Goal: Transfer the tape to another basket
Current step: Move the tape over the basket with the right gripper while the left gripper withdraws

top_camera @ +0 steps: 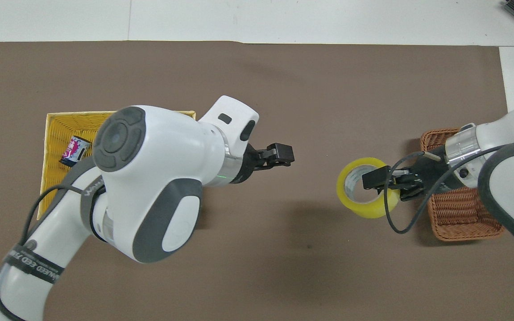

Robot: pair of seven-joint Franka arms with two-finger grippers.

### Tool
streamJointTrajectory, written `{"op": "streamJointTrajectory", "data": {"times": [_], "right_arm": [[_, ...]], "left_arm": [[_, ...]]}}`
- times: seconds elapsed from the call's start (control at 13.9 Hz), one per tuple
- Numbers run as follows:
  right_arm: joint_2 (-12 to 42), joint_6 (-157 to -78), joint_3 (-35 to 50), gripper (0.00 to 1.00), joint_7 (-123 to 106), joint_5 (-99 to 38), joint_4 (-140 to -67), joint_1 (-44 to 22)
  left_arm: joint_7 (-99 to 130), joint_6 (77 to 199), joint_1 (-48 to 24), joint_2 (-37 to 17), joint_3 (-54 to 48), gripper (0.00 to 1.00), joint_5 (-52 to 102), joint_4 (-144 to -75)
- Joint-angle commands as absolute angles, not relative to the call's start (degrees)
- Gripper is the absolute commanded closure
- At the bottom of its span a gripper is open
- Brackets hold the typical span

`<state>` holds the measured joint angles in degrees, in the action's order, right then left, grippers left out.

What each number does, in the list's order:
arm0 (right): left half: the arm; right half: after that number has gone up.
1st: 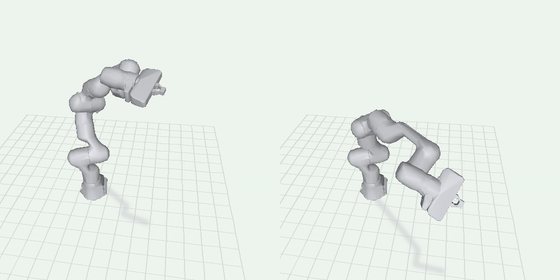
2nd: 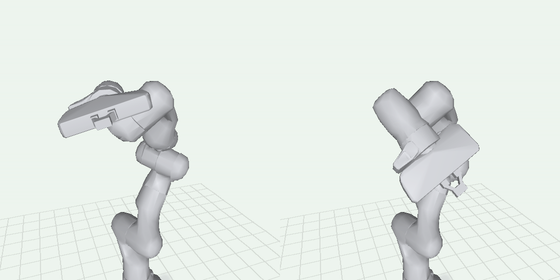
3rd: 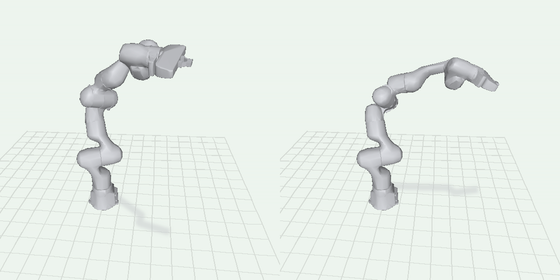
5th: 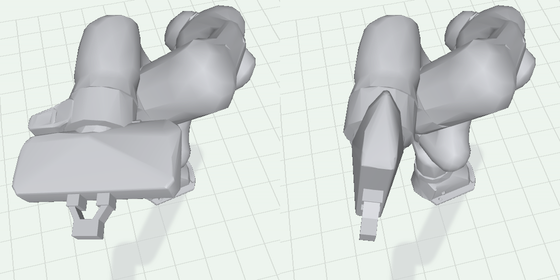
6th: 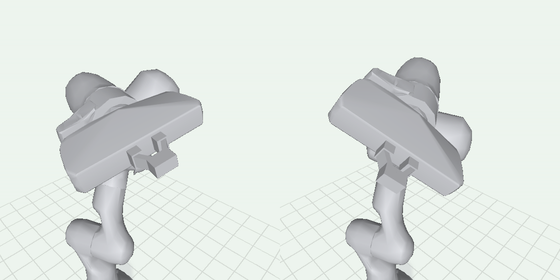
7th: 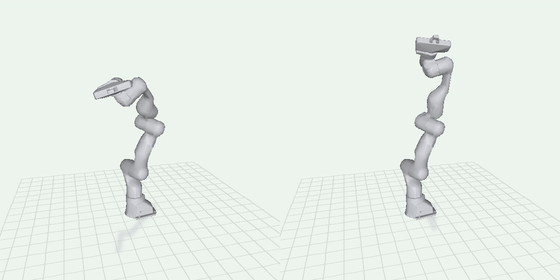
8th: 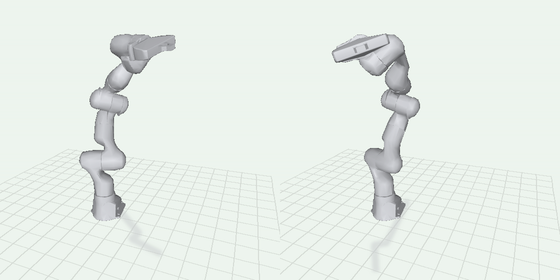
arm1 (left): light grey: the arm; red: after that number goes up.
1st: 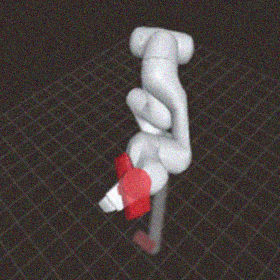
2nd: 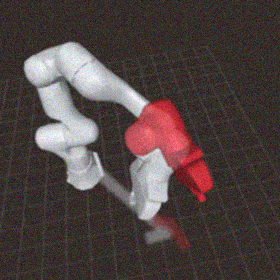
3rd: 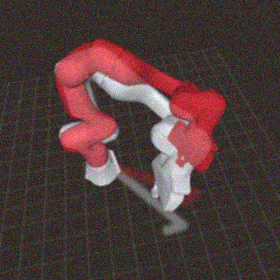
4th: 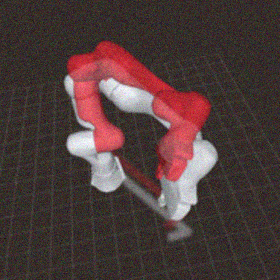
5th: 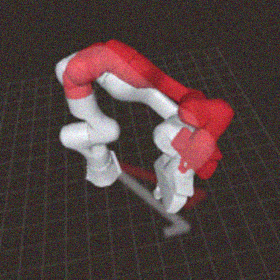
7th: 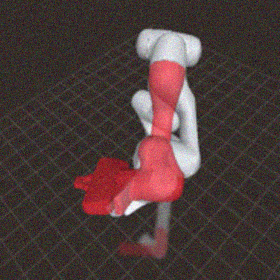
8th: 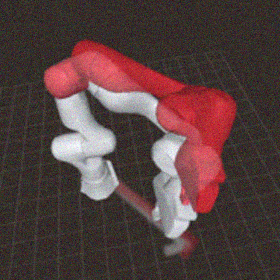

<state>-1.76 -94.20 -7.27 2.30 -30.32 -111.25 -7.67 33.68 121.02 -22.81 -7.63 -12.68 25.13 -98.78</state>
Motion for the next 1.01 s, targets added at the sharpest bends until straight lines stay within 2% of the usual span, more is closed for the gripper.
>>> {"op": "streamJointTrajectory", "data": {"times": [0.0,0.29,0.5,0.79,0.94], "right_arm": [[-2.1,-95.5,-6.9,1.0,-4.5,-23.5,-111.5,-2.1],[-0.8,-98.4,-7.0,1.0,-12.8,-18.1,-113.1,5.5],[0.2,-104.4,-6.9,1.0,-20.5,-17.0,-116.3,9.9],[7.3,-113.3,-6.9,1.0,-26.8,-17.9,-115.7,14.4],[8.3,-114.0,-6.9,1.0,-27.0,-17.9,-115.4,14.5]], "left_arm": [[31.6,115.9,-17.2,-6.2,-13.0,0.0,24.7,-99.4],[16.0,112.6,-9.4,-6.2,-12.9,0.0,20.1,-99.2],[0.8,107.8,-3.1,-5.4,-12.8,0.0,16.5,-99.1],[-4.7,104.3,2.2,-3.8,-12.8,0.0,5.8,-99.0],[-4.7,103.5,4.3,-2.4,-12.8,0.0,1.5,-99.0]]}}
